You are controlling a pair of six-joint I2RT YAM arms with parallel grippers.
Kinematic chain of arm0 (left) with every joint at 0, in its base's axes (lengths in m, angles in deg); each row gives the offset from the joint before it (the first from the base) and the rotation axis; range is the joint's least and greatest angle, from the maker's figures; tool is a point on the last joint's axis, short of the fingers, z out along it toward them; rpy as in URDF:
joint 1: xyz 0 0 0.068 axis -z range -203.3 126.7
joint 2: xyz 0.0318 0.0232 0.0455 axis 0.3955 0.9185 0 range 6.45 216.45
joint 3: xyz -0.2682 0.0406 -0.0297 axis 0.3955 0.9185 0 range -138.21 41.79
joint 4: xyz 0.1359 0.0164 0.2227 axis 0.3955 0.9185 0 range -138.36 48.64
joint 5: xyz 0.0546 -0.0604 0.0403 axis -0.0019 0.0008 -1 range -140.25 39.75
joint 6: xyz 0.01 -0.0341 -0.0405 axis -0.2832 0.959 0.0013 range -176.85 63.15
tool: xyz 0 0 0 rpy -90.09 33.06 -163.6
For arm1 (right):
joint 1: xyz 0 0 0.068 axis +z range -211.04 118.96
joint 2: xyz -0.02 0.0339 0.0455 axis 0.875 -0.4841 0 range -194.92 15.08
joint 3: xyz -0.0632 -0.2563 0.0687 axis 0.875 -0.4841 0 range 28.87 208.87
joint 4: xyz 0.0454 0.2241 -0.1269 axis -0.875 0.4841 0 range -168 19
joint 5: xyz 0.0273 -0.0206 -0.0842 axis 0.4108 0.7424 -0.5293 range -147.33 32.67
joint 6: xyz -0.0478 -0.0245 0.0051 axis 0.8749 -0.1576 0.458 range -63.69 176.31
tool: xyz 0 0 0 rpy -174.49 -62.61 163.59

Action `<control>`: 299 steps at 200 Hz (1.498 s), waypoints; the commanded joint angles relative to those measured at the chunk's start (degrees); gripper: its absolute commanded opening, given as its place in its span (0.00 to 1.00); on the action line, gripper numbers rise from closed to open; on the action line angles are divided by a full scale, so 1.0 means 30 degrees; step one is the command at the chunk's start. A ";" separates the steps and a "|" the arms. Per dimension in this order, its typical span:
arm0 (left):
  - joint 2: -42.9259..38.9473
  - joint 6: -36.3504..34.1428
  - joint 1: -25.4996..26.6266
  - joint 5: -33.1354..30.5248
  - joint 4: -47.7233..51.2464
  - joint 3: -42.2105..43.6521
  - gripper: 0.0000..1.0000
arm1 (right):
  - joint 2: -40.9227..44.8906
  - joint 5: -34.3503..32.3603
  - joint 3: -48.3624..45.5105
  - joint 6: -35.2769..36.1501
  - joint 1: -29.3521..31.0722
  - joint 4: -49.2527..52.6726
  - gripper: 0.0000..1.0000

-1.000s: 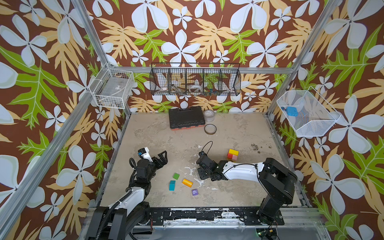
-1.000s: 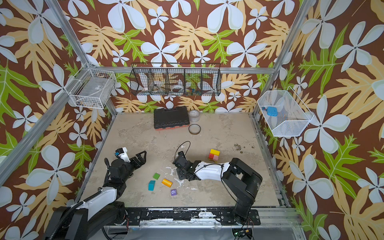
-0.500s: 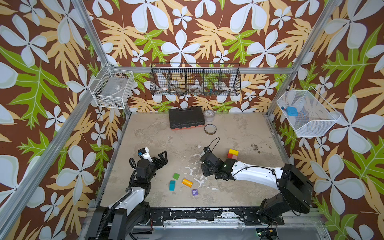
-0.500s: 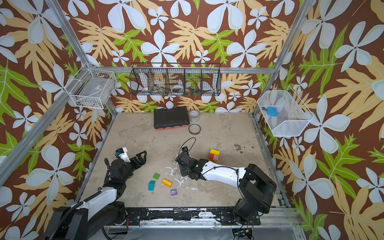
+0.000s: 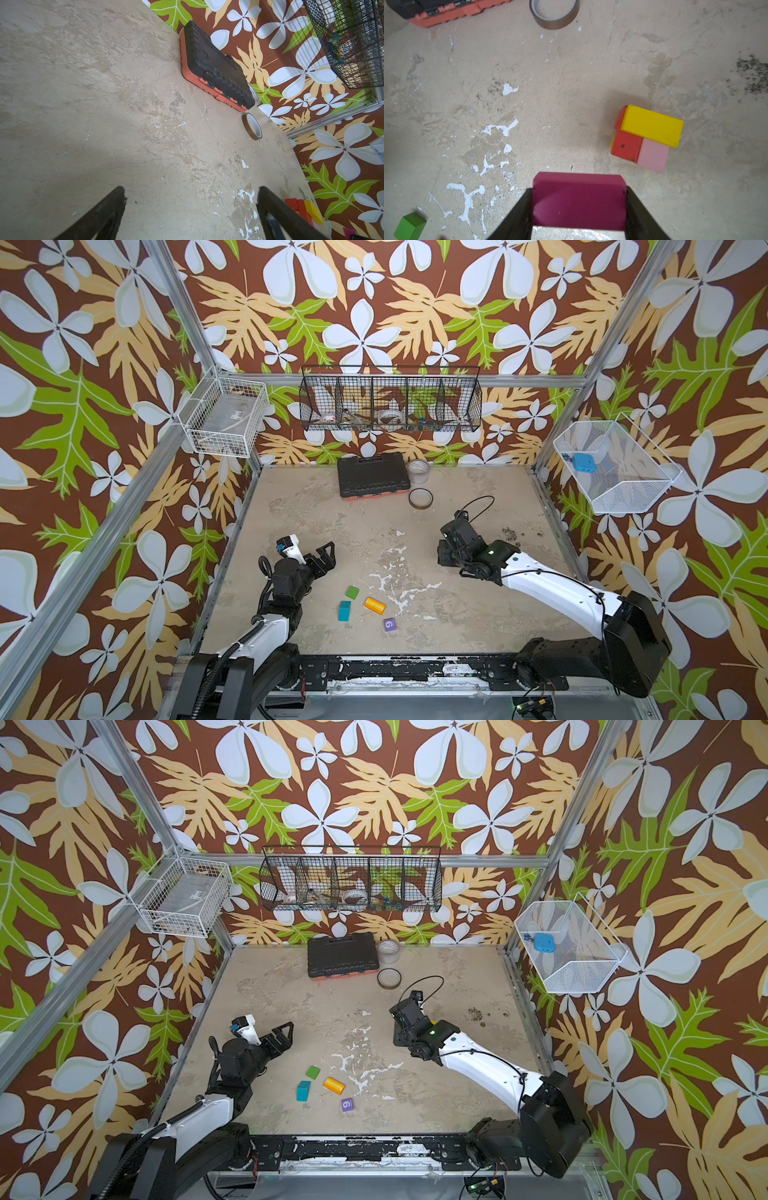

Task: Build the wood block tower
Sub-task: 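Carry the magenta block with the right gripper over the yellow-topped stack, then lower the magenta block beside the yellow block on the stack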

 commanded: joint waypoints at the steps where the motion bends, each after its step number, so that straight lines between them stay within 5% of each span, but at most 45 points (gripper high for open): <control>1: -0.0047 -0.0253 -0.0010 0.0050 -0.0516 0.0005 1.00 | 0.0395 -0.0421 0.0397 -0.0572 -0.0739 0.0878 0.25; 37: -0.0074 -0.0253 -0.0002 0.0060 -0.0530 0.0035 1.00 | -0.0368 -0.1445 0.2054 -0.1072 -0.1640 0.3198 0.21; 299: -0.0193 -0.0253 -0.0010 0.0121 -0.0594 0.0110 1.00 | -0.1702 -0.0462 0.0684 -0.1268 -0.3053 0.0374 0.23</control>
